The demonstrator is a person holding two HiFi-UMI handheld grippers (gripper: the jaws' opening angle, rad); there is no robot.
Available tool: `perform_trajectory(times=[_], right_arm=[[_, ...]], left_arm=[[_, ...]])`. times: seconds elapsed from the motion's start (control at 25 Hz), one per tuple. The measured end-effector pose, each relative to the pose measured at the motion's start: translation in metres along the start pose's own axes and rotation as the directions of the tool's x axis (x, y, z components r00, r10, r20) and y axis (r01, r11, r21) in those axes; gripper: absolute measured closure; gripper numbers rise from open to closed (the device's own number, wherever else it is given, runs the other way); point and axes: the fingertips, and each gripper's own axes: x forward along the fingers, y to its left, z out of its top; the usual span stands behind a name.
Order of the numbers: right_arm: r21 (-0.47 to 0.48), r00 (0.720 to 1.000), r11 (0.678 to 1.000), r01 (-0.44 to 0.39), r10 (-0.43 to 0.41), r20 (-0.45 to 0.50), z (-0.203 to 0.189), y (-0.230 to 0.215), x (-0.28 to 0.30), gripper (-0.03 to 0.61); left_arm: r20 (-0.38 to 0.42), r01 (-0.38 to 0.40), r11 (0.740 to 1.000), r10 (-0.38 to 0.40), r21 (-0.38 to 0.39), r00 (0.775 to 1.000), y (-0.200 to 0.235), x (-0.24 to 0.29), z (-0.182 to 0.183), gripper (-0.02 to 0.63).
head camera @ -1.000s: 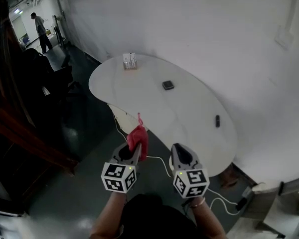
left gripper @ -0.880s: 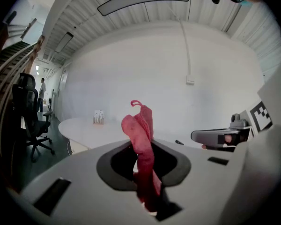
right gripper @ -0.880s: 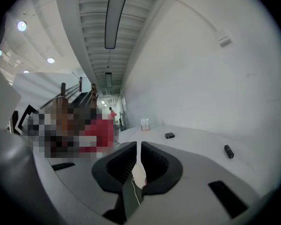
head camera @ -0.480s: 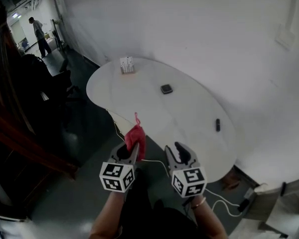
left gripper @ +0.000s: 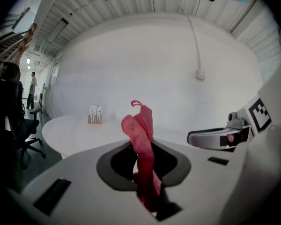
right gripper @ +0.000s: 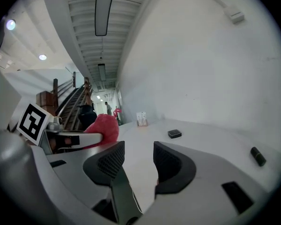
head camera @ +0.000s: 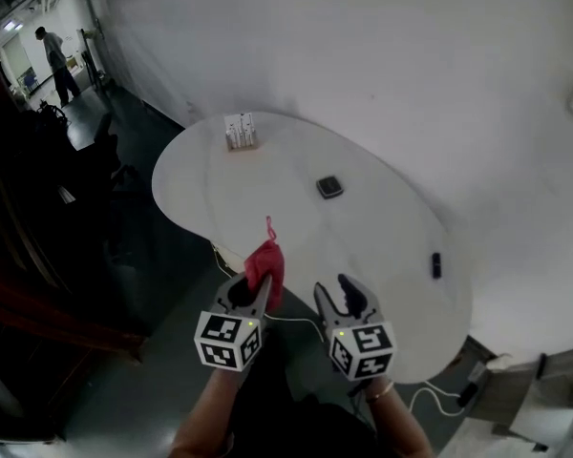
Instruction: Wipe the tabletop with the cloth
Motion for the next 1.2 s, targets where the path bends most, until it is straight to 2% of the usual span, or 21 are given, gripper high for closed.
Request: perform_trajectory(times=[0.36,0.56,0.76,0.96,1.2], right_arm=[[0.006,0.993,0.994,0.109,-0.108,-0.056,0.028,-0.013,0.095,0.396],[0.009,0.984,0.987,0.161,-0.16,-0.075,0.04,-0.024,0.128,0.383],[0.031,0.969,0.973,0.23,-0.225,-0.105,0.04,-0.048,0.145,0.383],[0.005,0.956,0.965,0.264,-0.261,-0.137,0.04,-0.075,0.162,0.373],[-0.021,0.952,0.967,0.253,-0.253,-0.17,0.04,-0.109,0.191,0.371]], left_arm=[[-0.023,0.099,0.995,-0.099,-0.004,0.995,0.074,0.075,0.035,0.551],[-0.049,0.157,0.988,-0.157,-0.001,0.986,0.097,0.111,0.047,0.551],[-0.078,0.21,0.978,-0.208,0.011,0.975,0.102,0.141,0.054,0.551],[-0.104,0.244,0.97,-0.242,0.016,0.965,0.1,0.172,0.053,0.551],[-0.137,0.276,0.961,-0.27,0.03,0.953,0.089,0.213,0.057,0.551]])
